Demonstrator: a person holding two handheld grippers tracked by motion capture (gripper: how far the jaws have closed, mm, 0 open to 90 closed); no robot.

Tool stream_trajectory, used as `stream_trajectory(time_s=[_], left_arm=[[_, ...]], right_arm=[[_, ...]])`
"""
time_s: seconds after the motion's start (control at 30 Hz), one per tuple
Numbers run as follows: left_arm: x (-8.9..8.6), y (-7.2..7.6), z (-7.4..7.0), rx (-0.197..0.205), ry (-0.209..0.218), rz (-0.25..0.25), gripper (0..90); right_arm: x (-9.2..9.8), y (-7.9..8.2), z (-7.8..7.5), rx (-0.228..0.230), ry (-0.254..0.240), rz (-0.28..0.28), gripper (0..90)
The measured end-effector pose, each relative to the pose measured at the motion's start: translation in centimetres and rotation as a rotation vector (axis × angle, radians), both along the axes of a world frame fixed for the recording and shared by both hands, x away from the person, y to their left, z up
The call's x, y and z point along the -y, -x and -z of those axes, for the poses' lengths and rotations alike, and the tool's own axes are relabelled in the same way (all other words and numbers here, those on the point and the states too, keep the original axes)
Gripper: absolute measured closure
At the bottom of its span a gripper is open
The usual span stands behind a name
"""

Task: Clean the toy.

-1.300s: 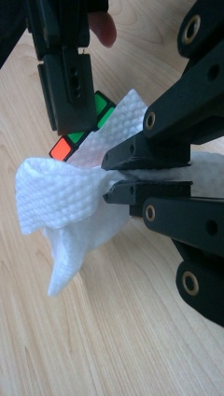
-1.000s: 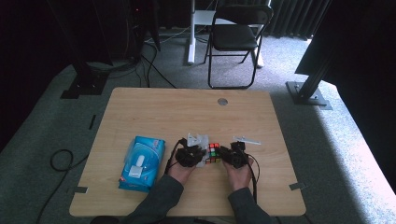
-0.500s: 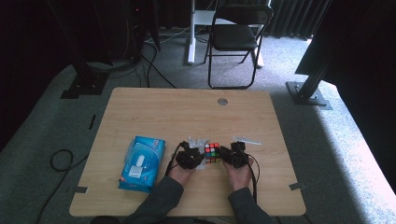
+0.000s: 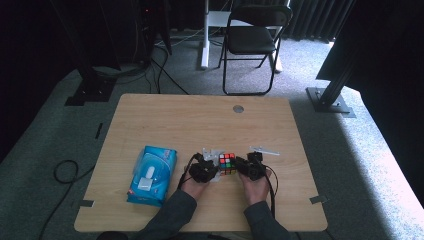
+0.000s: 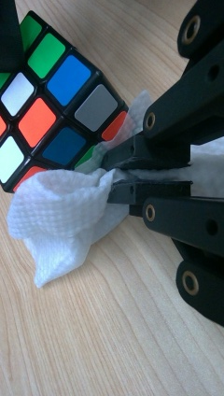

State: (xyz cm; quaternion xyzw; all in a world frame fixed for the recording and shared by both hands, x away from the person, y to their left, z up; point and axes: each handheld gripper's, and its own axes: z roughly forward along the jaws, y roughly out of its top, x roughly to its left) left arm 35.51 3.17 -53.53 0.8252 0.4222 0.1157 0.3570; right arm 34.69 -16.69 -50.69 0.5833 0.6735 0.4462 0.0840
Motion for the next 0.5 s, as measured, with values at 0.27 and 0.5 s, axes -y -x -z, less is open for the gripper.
stream_trajectory(time_s=[0.27, 0.5], left_arm=[[-0.22, 0.07, -0.06, 0.004, 0.012, -0.002, 83.0], [-0.72, 0.13, -0.38, 0.009, 0.022, -0.009, 83.1]], right_arm=[[0.05, 0.00, 0.04, -0.001, -0.007, 0.000, 69.5], [0.06, 0.01, 0.07, 0.000, -0.009, 0.001, 69.5]])
